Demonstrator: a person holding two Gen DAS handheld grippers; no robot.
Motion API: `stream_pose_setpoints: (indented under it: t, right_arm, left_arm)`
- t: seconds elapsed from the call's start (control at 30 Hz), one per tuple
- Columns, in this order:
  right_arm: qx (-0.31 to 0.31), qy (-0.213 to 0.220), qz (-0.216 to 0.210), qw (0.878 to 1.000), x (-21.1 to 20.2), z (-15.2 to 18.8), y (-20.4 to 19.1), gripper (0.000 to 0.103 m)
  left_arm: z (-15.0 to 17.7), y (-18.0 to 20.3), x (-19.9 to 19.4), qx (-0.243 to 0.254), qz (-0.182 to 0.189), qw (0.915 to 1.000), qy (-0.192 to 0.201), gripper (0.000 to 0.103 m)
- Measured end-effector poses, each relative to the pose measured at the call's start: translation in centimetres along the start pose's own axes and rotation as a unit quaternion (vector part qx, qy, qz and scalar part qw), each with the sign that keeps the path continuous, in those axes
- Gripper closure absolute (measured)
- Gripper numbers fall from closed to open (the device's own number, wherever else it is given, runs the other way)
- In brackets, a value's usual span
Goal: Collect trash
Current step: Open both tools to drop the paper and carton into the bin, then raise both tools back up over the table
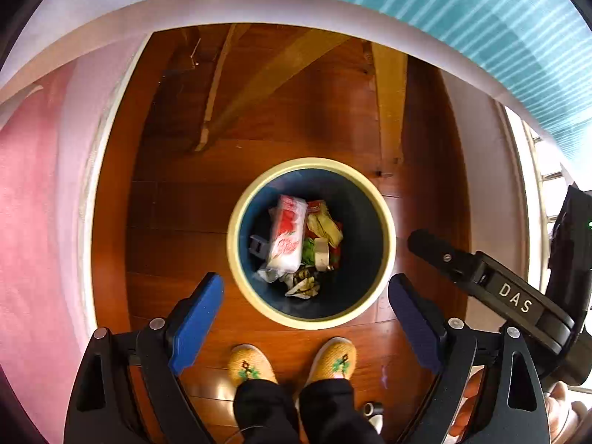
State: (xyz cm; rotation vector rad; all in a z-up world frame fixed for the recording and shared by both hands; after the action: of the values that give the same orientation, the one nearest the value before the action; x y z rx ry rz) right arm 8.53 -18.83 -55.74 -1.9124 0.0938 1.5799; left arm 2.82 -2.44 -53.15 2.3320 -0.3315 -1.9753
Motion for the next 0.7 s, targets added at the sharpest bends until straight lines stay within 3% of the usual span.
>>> stream_pose_setpoints:
  t: [0.37,0.7]
  right_arm:
    - [-0.031,0.008,0.020,0.999,-1.6,1.1,-1.6,0.030]
    - [-0.070,0.038,0.054,0.995,-6.9,1.8,-4.6,0.030]
  left_arm:
    - [-1.3,-1.4,-4.3,-0.006,-0.023,0.9993,0.029,0.011]
    - [-1.4,-1.3,-10.0,-0.006,-0.027,0.9987,0.043,0.011]
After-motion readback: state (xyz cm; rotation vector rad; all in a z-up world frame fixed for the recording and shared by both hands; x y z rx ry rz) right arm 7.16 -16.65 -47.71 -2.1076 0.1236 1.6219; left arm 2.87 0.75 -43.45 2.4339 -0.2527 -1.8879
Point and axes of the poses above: each gripper's, at about its wrist camera, not at the fingertips, and x roughly the way its jaws point, y to its right, z to its underside, the point moved 7 cm from there along x, roughly the way its jaws point, and after that the axes turned 9 degrees about x, right-handed, at the moved point
